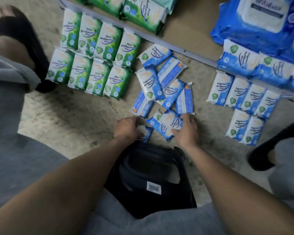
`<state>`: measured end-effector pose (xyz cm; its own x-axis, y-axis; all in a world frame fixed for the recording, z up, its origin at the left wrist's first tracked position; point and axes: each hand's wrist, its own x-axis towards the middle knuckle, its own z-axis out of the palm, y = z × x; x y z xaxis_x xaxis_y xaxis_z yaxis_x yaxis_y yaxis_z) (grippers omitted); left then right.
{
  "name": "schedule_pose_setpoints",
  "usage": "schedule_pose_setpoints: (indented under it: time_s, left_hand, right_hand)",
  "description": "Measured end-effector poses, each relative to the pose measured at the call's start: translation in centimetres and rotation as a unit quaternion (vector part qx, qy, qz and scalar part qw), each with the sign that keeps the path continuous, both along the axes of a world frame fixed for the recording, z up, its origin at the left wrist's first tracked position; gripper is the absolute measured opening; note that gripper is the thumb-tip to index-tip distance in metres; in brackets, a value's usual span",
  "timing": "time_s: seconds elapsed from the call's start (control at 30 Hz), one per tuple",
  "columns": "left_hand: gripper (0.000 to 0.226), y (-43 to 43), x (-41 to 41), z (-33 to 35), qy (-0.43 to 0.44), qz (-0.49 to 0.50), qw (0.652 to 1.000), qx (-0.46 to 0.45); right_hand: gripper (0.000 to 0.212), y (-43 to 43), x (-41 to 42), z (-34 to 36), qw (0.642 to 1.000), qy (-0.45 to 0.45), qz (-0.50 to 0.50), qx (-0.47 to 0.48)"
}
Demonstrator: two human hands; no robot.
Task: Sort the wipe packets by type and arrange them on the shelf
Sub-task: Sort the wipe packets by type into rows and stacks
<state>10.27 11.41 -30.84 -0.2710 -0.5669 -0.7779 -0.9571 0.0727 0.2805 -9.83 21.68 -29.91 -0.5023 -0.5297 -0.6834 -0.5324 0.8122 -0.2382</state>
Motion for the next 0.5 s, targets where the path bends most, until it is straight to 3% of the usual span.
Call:
schedule_pose_setpoints:
  time_s: [0.07,0.23,0.5]
  left_hand:
    - [0.040,-0.1,0.0,-0.2,0.006,0.001,1.000,0.015]
    - [0.038,-0.8,-0.1,-0.6,-0.006,-0.028,0.999,0.041]
    - [0.043,-1.6,0.7,-0.3,0.063,0.109,0.990,0.067]
  right_hand:
    - [0.063,0.0,0.0,-0.3,1.000,0.007,0.011,0.011]
    - [0.062,-0.2,-0.5,-0.3,0.997,0.031,0.053,0.040]
    - [0.041,-0.5,0.2,1.8,0.998,-0.039,-0.040,0.022]
